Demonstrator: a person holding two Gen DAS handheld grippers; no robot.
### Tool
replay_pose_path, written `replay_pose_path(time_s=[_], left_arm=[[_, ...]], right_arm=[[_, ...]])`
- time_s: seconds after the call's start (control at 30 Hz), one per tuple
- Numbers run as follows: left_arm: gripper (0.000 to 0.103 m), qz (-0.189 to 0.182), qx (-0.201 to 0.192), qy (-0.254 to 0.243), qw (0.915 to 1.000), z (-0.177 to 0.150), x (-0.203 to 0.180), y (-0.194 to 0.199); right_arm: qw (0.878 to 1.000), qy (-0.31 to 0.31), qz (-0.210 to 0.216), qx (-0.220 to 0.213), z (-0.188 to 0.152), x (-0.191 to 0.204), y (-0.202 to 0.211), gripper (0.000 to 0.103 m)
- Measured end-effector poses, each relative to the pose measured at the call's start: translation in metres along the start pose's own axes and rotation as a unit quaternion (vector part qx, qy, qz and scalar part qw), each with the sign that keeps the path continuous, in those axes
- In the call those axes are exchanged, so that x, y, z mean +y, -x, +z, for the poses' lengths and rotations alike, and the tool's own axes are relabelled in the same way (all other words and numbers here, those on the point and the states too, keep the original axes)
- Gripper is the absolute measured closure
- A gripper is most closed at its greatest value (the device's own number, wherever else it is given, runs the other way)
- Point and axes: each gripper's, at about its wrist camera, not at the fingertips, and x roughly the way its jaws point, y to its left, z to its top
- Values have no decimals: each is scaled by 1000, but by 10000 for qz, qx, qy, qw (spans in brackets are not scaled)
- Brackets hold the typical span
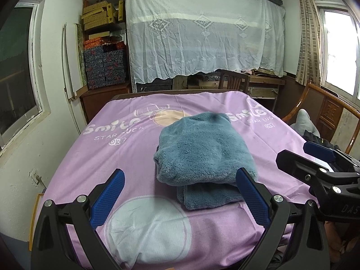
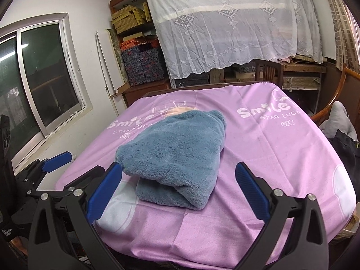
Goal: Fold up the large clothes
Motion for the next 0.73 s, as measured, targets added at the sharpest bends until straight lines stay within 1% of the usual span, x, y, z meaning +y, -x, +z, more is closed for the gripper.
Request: replay_pose_path(time_s=[0.07, 0.4, 0.5, 0.57, 0.73], left_arm=[[4, 6, 35, 10, 10000, 0, 0, -2], [4, -206, 195, 78, 9996, -1, 2, -8], [4, -162, 189, 65, 9997, -1, 2, -9], [4, -80, 222, 153, 9996, -1, 4, -10], [4, -67, 225, 295, 9993, -1, 11, -12]], right_arm=[[10000, 2, 15, 23, 0, 0, -1, 5], [9999, -22, 46, 89, -2, 0, -4, 5], [9999, -33, 48, 93, -3, -1, -5, 5], [9999, -26, 32, 92, -3, -1, -4, 5], [10000, -71, -2, 36, -1, -4, -2, 5]])
